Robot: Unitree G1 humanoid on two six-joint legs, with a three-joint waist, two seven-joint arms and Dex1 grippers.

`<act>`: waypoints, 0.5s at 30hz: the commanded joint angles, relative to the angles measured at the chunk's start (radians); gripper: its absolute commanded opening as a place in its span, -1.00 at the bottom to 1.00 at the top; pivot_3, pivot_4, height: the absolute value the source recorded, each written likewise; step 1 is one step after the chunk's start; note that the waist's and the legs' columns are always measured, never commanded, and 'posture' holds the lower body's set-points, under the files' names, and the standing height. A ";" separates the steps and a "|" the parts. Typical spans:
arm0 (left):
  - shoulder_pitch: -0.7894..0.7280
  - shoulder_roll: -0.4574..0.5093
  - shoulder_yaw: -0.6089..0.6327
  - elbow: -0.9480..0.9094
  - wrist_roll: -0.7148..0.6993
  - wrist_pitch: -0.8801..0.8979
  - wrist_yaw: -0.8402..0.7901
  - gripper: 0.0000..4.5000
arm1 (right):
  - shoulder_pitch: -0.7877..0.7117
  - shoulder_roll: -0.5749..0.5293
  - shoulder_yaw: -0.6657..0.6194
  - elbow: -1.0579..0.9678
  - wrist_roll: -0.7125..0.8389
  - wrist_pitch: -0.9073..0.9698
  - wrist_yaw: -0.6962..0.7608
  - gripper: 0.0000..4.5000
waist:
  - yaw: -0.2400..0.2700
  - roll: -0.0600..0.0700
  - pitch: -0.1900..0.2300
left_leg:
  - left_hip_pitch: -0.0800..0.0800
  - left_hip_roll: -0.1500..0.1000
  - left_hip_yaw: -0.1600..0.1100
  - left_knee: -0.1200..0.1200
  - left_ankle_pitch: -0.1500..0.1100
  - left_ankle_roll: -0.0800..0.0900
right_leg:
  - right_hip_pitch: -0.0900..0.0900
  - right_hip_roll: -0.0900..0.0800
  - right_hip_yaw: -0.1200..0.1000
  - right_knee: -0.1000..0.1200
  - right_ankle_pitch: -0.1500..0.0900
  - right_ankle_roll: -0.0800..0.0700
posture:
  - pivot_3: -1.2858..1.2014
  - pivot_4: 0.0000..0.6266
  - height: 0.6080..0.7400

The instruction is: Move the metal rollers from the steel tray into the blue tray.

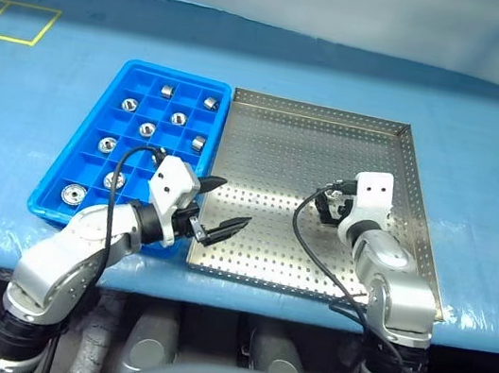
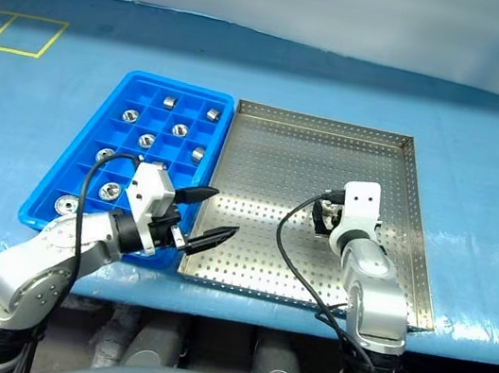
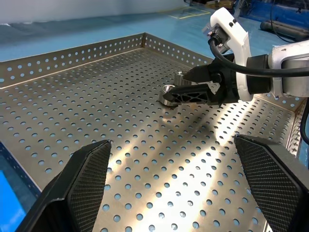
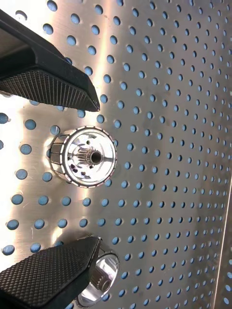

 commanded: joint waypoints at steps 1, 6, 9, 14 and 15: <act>-0.003 -0.006 0.006 -0.013 -0.005 -0.016 -0.006 1.00 | -0.030 0.004 0.005 0.011 0.009 -0.032 -0.002 0.93 | 0.000 0.000 0.000 | 0.000 0.000 0.000 0.000 0.000 0.000 | 0.000 0.000 0.000 0.000 0.000 0.000 | 0.10 -0.52 1.00; 0.000 -0.009 0.009 -0.015 -0.005 -0.018 -0.003 1.00 | -0.055 0.013 -0.005 0.117 0.006 -0.065 -0.010 0.93 | 0.001 0.000 0.000 | 0.000 0.000 0.000 0.000 0.000 0.000 | 0.000 0.000 0.000 0.000 0.000 0.000 | 0.11 -0.52 1.00; 0.005 -0.009 0.013 -0.019 -0.005 -0.019 0.000 1.00 | -0.059 0.013 -0.018 0.158 0.012 -0.069 -0.009 0.93 | 0.002 0.000 0.000 | 0.000 0.000 0.000 0.000 0.000 0.000 | 0.000 0.000 0.000 0.000 0.000 0.000 | 0.11 -0.52 1.00; 0.021 -0.010 0.025 -0.029 -0.007 -0.021 0.005 1.00 | -0.046 0.003 -0.014 0.145 0.020 -0.076 0.005 0.51 | 0.002 0.000 0.000 | 0.000 0.000 0.000 0.000 0.000 0.000 | 0.000 0.000 0.000 0.000 0.000 0.001 | 0.12 -0.52 1.00; 0.023 -0.011 0.026 -0.029 -0.007 -0.022 0.005 1.00 | -0.045 0.001 -0.009 0.130 0.022 -0.076 0.009 0.36 | 0.002 0.000 0.000 | 0.000 0.000 0.000 0.000 0.000 0.000 | 0.000 0.000 0.000 0.000 0.000 0.001 | 0.12 -0.52 1.00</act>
